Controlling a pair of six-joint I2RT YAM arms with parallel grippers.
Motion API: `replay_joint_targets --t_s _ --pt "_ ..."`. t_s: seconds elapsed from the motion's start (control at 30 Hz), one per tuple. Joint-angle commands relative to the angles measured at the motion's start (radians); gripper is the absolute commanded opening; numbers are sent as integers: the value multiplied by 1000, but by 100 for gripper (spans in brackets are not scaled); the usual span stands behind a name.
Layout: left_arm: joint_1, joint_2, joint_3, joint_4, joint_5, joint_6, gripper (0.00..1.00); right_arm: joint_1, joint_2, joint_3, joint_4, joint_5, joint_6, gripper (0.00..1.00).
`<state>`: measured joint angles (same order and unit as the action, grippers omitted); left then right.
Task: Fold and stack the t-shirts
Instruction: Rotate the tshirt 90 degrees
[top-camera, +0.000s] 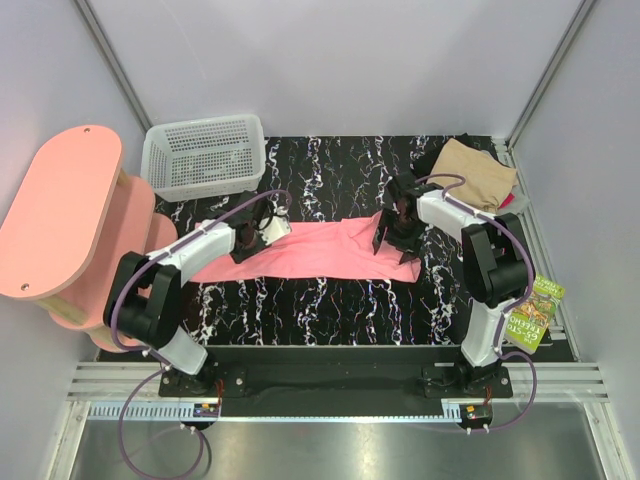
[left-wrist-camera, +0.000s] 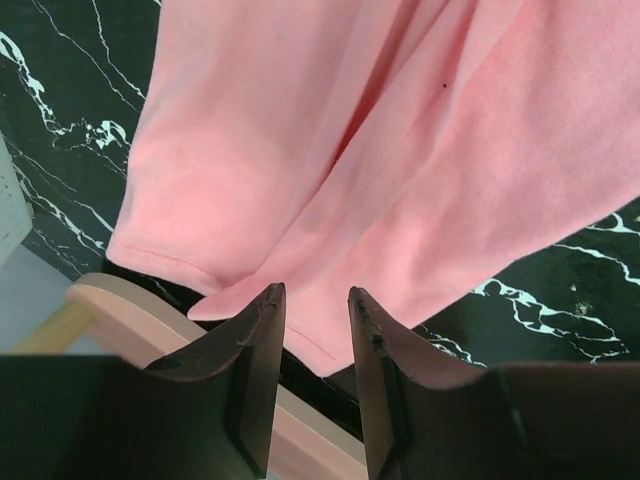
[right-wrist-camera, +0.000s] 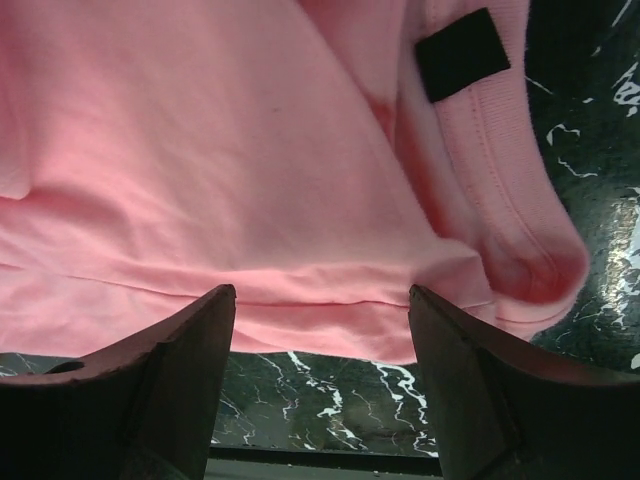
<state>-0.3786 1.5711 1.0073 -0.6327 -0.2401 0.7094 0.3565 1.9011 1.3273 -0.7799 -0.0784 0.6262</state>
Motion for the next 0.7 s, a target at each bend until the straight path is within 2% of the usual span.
replay_joint_targets --t_s 0.0,0.43,0.67 --pt "18 13 -10 73 -22 13 37 -11 32 -7 7 23 12 77" --pt "202 96 -82 174 -27 94 36 -59 182 118 11 -20 -14 74" --pt "231 122 -142 235 -51 105 36 -113 327 301 -10 -86 -45 72"
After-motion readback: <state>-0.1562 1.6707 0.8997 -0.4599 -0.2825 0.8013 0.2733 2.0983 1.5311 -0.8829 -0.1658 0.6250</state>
